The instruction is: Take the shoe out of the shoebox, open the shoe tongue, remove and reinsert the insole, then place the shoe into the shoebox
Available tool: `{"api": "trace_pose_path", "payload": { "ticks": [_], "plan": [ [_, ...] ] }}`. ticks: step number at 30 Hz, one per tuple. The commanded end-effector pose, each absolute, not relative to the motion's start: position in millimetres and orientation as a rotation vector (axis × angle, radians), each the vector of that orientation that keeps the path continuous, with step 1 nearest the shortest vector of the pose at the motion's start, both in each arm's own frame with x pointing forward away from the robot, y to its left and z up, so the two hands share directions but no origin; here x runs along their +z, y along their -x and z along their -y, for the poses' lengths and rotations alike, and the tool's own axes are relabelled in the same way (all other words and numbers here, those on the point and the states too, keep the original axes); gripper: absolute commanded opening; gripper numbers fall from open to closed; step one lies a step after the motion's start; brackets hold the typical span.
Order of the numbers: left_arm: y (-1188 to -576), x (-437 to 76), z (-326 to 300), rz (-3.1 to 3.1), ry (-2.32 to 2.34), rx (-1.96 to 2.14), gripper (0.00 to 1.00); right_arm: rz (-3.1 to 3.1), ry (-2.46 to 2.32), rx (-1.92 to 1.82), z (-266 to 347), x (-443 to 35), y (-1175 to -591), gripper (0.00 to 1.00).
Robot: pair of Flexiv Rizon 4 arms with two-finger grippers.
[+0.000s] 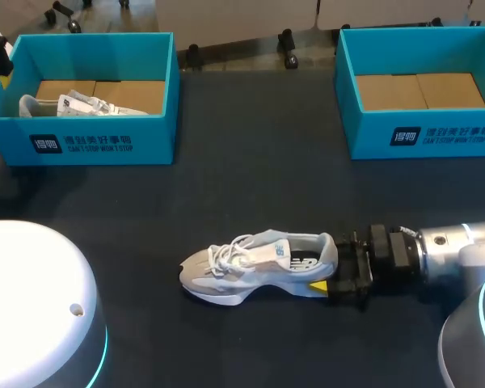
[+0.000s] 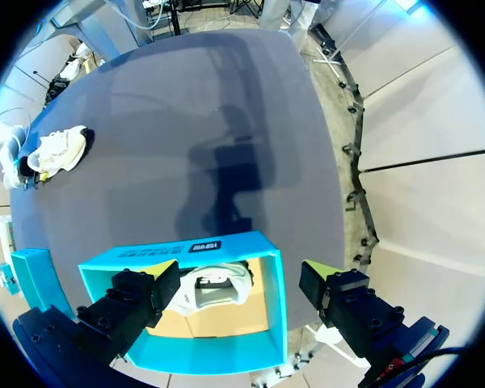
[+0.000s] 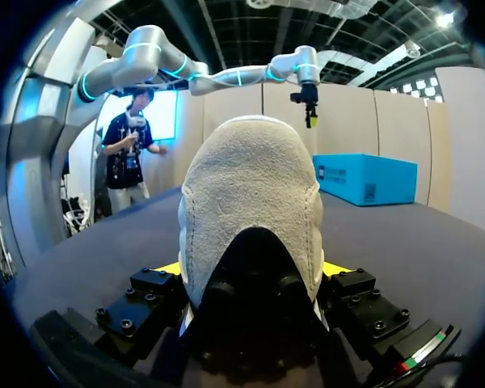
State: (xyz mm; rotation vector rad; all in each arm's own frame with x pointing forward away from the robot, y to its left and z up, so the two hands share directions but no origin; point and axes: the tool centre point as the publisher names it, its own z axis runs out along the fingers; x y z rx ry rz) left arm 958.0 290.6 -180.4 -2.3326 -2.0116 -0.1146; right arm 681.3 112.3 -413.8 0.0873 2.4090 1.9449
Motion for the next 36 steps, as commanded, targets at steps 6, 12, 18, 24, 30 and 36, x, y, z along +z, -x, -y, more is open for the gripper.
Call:
{"api": "trace_pose_path", "payload": {
  "ticks": [6,12,18,24,30,36],
  "plan": [
    [-952.7,-174.8,-287.6,2.044,2.319,-0.128,1.0,-2.414,-0.088,1.939,-113.8,-412.5,-679.9,0.0],
    [-907.4,-150.6,-251.6,2.503,1.71,-0.229,1.0,-2.414,-0.088,1.939,-113.8,-412.5,-679.9,0.0],
    [-856.7,-151.4,-222.6,2.725,1.066,-0.185,1.0,-2.414,-0.088,1.939,-113.8,-412.5,-679.9,0.0],
    [-827.3,-150.1,-207.8,2.833,0.802,-0.136,1.0,-2.414,-0.088,1.939,-113.8,-412.5,-679.9,0.0],
    [-827.3,-150.1,-207.8,2.833,0.802,-0.136,1.0,-2.414,-0.088,1.939,-113.8,-412.5,-679.9,0.0],
    [-827.3,-150.1,-207.8,2.833,0.802,-0.136,1.0,-2.414,-0.088,1.939,-113.8,-412.5,-679.9,0.0]
  ]
}}
